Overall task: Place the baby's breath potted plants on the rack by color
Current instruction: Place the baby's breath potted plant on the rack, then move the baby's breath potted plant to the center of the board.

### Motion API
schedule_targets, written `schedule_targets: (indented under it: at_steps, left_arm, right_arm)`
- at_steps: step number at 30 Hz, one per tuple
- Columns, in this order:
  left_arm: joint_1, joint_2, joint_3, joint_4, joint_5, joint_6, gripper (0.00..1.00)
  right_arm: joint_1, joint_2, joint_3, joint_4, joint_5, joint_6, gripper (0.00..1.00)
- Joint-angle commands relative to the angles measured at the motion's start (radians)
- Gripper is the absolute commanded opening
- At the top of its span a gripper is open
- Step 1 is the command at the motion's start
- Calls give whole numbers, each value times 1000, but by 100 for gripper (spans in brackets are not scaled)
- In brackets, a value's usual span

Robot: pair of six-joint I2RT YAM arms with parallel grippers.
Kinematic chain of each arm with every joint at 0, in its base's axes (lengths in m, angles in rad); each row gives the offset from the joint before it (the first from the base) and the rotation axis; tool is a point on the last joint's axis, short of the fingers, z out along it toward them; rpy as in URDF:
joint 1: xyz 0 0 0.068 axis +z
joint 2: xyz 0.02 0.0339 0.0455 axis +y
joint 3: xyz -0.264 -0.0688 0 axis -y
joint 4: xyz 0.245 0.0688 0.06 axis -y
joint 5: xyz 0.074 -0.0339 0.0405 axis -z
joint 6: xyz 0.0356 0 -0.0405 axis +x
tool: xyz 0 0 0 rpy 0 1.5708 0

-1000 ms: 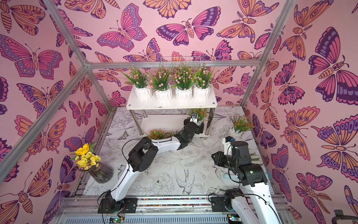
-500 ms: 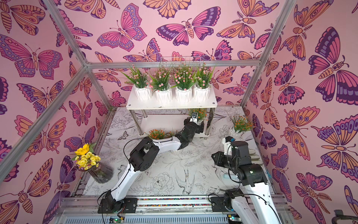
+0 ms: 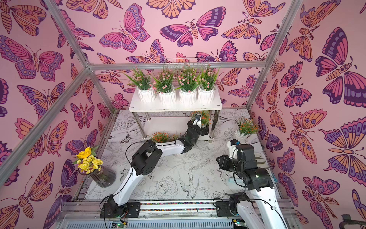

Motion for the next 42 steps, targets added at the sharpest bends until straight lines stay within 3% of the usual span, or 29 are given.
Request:
schedule_targets:
  at_steps: [1, 20, 30, 42]
  left_arm:
    - [-18, -92, -66, 54, -9, 40, 100]
    - [-101, -339, -389, 93, -98, 67, 100]
    - [-158, -585, -590, 44, -66, 100, 100]
    - [-164, -941, -835, -239, 9, 31, 100]
  right_arm:
    - [-4, -10, -5, -2, 6, -10, 24]
    - [-4, 18, -13, 35, 6, -4, 25]
    - [0, 119, -87, 235, -49, 37, 25]
    - [210, 362, -96, 488, 145, 105, 25]
